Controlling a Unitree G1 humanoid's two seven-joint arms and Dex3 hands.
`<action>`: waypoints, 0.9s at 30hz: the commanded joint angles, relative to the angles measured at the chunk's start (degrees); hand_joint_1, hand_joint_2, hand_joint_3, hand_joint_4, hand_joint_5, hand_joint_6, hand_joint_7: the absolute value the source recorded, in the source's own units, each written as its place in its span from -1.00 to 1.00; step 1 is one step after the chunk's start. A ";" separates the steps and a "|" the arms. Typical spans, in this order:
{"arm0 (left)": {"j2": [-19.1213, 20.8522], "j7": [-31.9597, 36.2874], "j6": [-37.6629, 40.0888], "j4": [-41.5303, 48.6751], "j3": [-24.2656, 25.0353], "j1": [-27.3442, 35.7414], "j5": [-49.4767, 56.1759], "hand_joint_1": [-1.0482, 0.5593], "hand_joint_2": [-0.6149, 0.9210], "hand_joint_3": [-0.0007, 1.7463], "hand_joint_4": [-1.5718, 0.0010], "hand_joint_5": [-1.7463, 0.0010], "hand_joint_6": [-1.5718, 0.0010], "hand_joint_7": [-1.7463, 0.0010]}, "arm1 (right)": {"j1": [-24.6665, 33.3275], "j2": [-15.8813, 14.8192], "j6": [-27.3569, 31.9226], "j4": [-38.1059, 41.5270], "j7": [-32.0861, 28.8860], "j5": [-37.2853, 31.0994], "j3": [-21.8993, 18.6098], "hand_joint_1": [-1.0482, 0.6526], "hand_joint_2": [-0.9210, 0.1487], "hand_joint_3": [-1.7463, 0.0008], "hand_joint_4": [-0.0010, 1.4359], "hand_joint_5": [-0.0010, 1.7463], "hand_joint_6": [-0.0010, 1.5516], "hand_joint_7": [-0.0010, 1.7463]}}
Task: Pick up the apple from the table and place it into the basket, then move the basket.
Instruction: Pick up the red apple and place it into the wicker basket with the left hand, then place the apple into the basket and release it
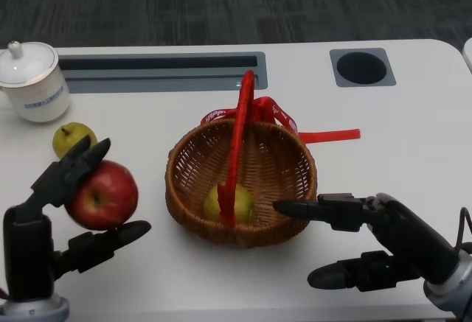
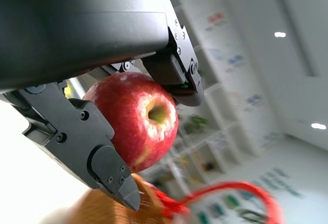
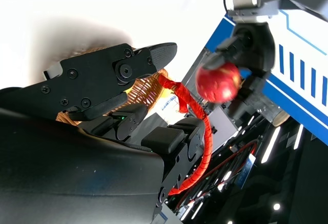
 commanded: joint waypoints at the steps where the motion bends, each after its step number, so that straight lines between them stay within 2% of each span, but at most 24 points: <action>1: -0.55 -5.72 1.78 -9.99 -1.54 1.53 -5.65 -0.01 0.87 -1.00 -0.59 0.98 -0.39 0.99 | -0.08 -0.27 0.08 -0.04 0.56 0.96 0.21 -0.25 -0.95 0.99 -0.08 -1.00 -0.27 -1.00; 6: -2.12 -13.24 5.92 -17.27 -3.52 0.03 -10.37 -0.02 0.86 -1.00 -0.61 0.98 -0.41 0.99 | -0.37 0.17 0.20 0.08 0.65 0.78 0.51 -0.24 -0.96 1.00 -0.08 -1.00 -0.27 -1.00; 13: -5.46 -19.38 10.84 -20.51 -3.94 -3.16 -12.52 0.00 0.86 -1.00 -0.60 0.99 -0.41 1.00 | -0.14 0.26 0.07 0.08 0.41 0.50 0.43 -0.23 -0.97 1.00 -0.09 -1.00 -0.28 -1.00; 19: -7.52 -23.35 14.36 -17.45 -3.92 -6.73 -14.54 0.02 0.88 -0.99 -0.60 0.99 -0.40 1.00 | 0.16 0.16 0.09 0.01 0.33 0.52 0.31 -0.23 -0.97 1.00 -0.09 -1.00 -0.28 -1.00; 27: -8.42 -28.64 18.12 -7.74 -3.06 -11.87 -16.46 0.06 0.88 -1.00 -0.61 0.99 -0.40 1.00 | 0.87 0.17 -0.57 -0.51 0.13 0.74 0.22 -0.24 -0.98 1.00 -0.09 -1.00 -0.27 -1.00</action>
